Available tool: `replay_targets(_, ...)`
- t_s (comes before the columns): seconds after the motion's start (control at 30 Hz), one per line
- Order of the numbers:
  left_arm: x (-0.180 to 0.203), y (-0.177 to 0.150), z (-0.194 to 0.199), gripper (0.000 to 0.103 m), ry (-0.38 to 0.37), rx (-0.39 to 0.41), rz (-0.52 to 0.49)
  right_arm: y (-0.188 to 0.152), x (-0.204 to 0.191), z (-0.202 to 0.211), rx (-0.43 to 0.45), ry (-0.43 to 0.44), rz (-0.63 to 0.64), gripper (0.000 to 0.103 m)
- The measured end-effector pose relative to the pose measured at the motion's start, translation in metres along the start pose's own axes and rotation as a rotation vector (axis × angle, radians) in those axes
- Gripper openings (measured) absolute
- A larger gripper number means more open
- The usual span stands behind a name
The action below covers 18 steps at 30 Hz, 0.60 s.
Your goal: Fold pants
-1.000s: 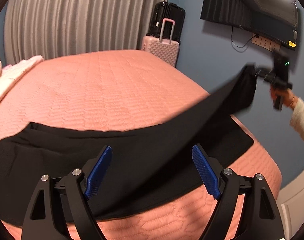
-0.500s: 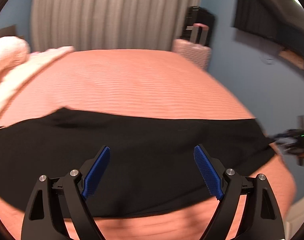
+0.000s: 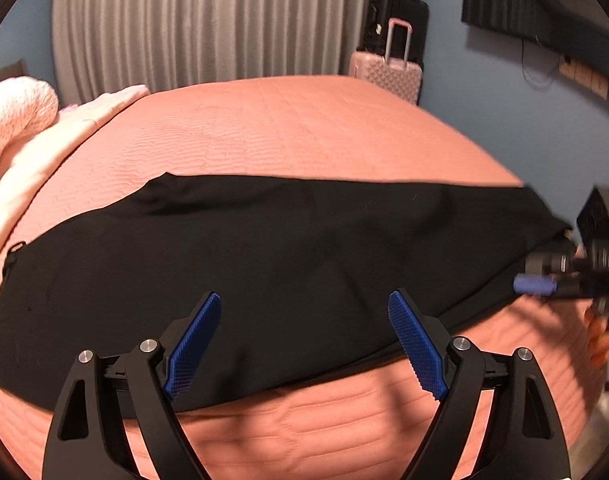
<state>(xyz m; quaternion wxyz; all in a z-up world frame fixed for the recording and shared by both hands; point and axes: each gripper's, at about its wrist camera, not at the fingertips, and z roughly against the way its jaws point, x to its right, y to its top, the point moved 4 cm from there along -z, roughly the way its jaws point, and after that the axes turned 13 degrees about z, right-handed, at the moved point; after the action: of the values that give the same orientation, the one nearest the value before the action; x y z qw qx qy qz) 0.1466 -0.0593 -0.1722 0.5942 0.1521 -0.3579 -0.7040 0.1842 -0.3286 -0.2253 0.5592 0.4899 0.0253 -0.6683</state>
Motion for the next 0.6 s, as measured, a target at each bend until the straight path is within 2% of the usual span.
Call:
replay_targets(0.03,-0.006,-0.001,0.0,0.084,-0.002,-0.003,0.001,0.003,-0.003,-0.005,0.01,0.006,-0.028,0.058)
replay_targets(0.07,-0.012,-0.002,0.001,0.084,-0.012,-0.001,0.011,0.002,-0.006,-0.011,0.016,0.014,-0.058,0.055)
replay_targets(0.1,-0.021,-0.001,0.003,0.084,-0.025,0.003,0.03,0.003,-0.009,-0.016,0.023,0.026,-0.083,0.055)
replay_targets(0.23,-0.052,0.003,0.013,0.084,-0.014,0.038,0.083,-0.007,-0.018,-0.034,0.025,-0.031,-0.105,0.052)
replay_targets(0.33,-0.066,0.002,0.023,0.084,-0.006,0.059,0.084,-0.015,-0.026,-0.043,0.022,0.031,-0.2,0.05)
replay_targets(0.4,-0.069,0.0,0.027,0.084,0.012,0.061,0.068,-0.021,-0.028,-0.039,0.027,0.019,-0.196,0.049)
replay_targets(0.5,-0.069,0.0,0.033,0.084,-0.001,0.058,0.047,-0.025,-0.031,-0.046,0.027,-0.012,-0.179,0.049)
replay_targets(0.6,-0.065,0.0,0.038,0.084,-0.031,0.06,0.031,-0.015,-0.034,-0.061,0.041,0.0,-0.188,0.049)
